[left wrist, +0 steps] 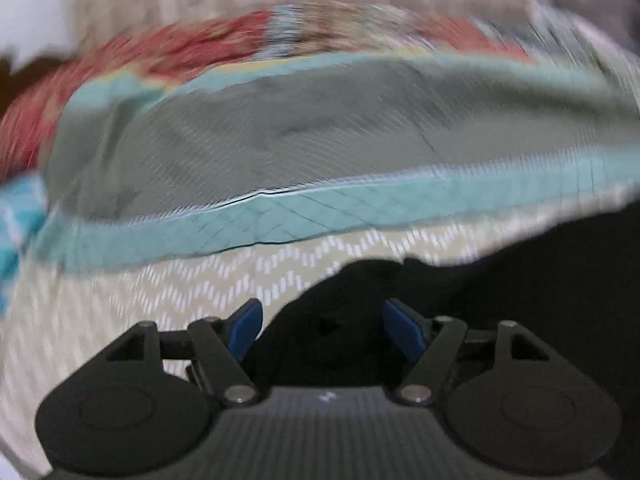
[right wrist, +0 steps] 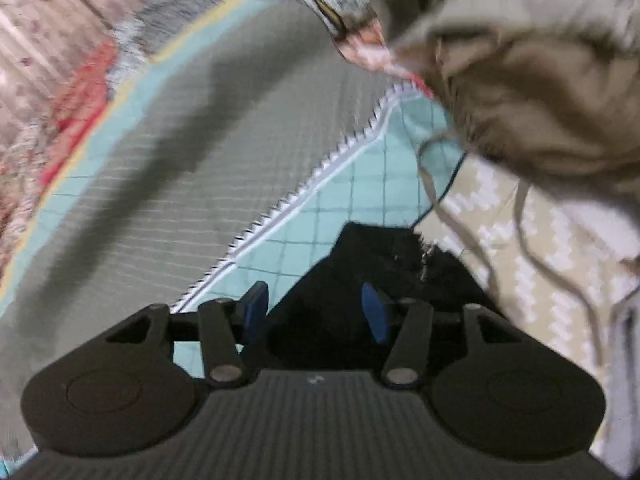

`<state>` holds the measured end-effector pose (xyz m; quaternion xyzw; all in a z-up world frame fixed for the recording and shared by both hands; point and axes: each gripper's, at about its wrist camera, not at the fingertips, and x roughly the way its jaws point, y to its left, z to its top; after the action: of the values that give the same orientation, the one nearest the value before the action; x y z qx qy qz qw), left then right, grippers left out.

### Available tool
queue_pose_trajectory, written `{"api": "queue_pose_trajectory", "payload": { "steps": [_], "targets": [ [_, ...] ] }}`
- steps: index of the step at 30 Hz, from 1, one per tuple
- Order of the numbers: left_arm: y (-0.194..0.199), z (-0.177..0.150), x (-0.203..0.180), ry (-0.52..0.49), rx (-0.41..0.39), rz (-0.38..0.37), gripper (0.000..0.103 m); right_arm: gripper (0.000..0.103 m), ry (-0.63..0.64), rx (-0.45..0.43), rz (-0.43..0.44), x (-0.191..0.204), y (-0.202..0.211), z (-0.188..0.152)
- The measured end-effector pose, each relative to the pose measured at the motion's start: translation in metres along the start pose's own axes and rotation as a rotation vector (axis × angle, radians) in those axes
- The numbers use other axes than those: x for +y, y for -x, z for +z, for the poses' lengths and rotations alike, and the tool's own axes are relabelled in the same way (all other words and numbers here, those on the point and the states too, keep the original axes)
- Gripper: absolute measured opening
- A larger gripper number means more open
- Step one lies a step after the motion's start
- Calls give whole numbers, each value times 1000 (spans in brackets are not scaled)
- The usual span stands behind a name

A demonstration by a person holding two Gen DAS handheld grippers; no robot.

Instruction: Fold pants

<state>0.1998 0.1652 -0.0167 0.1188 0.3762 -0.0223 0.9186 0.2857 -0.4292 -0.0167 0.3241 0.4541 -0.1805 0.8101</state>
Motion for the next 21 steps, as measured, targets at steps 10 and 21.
{"api": "queue_pose_trajectory", "payload": {
  "steps": [10,21],
  "targets": [
    [-31,-12,-7,-53,59,-94,14,9,142,-44,-98,19,-27,3],
    [81,-16,6,105,-161,-110,10,3,-8,-280,186,-40,103,-33]
  ]
}}
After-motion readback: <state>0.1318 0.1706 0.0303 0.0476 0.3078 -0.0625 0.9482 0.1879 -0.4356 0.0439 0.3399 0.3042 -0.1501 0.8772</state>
